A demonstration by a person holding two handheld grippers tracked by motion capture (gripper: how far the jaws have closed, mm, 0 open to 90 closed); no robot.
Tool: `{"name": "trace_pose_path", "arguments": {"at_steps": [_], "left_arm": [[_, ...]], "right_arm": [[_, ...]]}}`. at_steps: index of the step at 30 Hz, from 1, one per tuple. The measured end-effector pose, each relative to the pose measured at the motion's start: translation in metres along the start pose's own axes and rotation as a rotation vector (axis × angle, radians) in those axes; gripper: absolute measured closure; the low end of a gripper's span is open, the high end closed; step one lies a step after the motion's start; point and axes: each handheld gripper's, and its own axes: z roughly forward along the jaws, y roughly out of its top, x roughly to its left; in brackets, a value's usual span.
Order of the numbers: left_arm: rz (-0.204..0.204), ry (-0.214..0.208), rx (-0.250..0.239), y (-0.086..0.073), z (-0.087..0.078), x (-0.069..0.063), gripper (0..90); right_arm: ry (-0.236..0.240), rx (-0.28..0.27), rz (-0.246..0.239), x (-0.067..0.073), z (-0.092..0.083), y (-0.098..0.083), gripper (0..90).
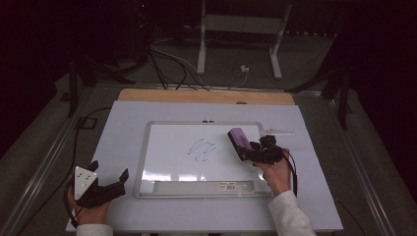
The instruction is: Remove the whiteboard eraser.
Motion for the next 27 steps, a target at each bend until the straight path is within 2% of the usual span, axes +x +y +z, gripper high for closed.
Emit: {"name": "trace_pose_path", "arguments": {"at_steps": [7,17,27], "left_arm": [[0.0,0.0,0.0,0.0,0.0,0.0,0.4],[0.0,0.0,0.0,0.0,0.0,0.0,0.4],[0.001,-0.001,0.001,0.0,0.0,0.0,0.4]], "right_arm": [[-0.025,0.012,-0.015,0.0,0.008,0.0,39.9],[-0.049,0.049,-0.1,0.008,0.023,0.007,39.9],[-0.052,0.092,-0.159,0.013,0.041,0.007,39.8]]}}
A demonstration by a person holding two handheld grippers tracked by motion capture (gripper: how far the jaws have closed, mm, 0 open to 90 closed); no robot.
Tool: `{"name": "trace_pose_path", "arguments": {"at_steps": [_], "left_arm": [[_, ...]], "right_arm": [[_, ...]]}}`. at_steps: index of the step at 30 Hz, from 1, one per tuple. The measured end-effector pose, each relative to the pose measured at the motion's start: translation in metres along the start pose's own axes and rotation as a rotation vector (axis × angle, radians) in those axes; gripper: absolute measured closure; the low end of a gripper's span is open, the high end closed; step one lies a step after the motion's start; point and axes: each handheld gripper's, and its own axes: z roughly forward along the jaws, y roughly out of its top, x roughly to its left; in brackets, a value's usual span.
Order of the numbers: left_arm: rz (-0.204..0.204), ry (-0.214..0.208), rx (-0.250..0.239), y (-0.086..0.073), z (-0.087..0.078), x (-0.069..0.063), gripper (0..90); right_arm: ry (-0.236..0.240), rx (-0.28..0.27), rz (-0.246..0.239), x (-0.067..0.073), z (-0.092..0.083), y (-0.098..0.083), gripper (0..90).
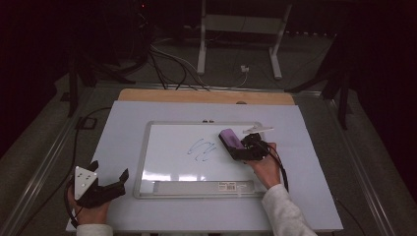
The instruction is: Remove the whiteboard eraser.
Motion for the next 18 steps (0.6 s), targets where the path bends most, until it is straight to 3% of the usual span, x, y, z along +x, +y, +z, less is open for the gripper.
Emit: {"name": "trace_pose_path", "arguments": {"at_steps": [18], "left_arm": [[-0.001,0.0,-0.002,0.0,0.0,0.0,0.4]], "right_arm": [[0.027,0.037,-0.086,0.012,0.013,0.001,39.7]]}}
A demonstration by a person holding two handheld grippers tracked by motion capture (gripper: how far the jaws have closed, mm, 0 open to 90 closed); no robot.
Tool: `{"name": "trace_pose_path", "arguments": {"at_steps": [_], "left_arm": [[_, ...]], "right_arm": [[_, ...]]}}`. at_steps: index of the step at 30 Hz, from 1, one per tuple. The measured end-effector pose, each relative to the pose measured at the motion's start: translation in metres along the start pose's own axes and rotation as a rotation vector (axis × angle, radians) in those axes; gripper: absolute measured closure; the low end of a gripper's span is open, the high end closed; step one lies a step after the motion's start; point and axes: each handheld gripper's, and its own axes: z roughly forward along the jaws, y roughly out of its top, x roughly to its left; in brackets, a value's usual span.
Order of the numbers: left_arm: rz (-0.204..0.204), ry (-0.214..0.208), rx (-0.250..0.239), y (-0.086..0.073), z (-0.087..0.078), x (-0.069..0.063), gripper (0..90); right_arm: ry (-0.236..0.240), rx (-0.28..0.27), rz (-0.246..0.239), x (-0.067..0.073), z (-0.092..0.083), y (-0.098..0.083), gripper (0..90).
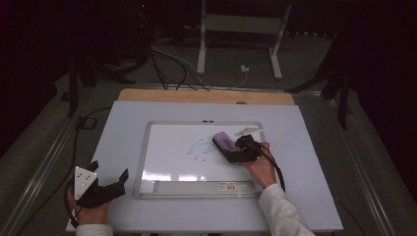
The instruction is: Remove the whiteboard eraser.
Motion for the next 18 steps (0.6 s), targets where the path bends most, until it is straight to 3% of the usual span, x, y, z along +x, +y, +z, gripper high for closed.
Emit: {"name": "trace_pose_path", "arguments": {"at_steps": [8,18], "left_arm": [[0.0,0.001,0.002,-0.0002,0.0,0.0006,0.4],[0.002,0.002,0.004,-0.0005,0.0,0.0003,0.4]], "right_arm": [[0.008,0.027,-0.03,0.0037,0.0052,-0.0015,39.5],[0.028,0.046,-0.025,0.0031,0.0073,-0.0024,38.1]]}}
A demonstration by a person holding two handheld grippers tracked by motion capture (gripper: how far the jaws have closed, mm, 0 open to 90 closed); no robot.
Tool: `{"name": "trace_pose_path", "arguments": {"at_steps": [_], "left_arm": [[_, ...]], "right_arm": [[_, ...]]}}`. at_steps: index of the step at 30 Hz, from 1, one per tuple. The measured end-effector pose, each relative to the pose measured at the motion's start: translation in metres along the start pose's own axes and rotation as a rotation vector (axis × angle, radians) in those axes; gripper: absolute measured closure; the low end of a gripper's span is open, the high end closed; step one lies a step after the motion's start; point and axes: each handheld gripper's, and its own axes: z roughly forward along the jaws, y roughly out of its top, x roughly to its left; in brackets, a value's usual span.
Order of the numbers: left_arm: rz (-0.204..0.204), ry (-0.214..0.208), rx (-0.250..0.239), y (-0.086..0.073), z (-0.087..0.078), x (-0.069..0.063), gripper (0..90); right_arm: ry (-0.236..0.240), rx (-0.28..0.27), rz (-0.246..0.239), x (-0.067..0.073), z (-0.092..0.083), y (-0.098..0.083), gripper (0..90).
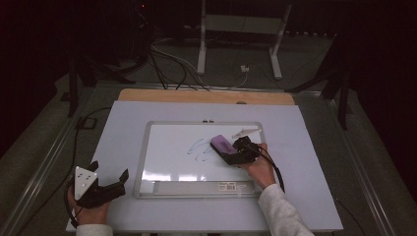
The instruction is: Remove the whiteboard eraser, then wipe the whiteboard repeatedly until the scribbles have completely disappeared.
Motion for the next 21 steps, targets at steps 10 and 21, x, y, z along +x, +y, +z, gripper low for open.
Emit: {"name": "trace_pose_path", "arguments": {"at_steps": [10,21], "left_arm": [[0.0,0.0,-0.003,-0.0001,-0.0007,0.0002,0.4],[0.005,-0.002,0.002,-0.0003,0.0001,-0.0005,0.4]], "right_arm": [[0.008,-0.048,0.045,-0.0024,-0.0033,0.0041,19.8],[0.018,-0.067,0.12,-0.0078,0.0013,0.0066,26.7]]}}
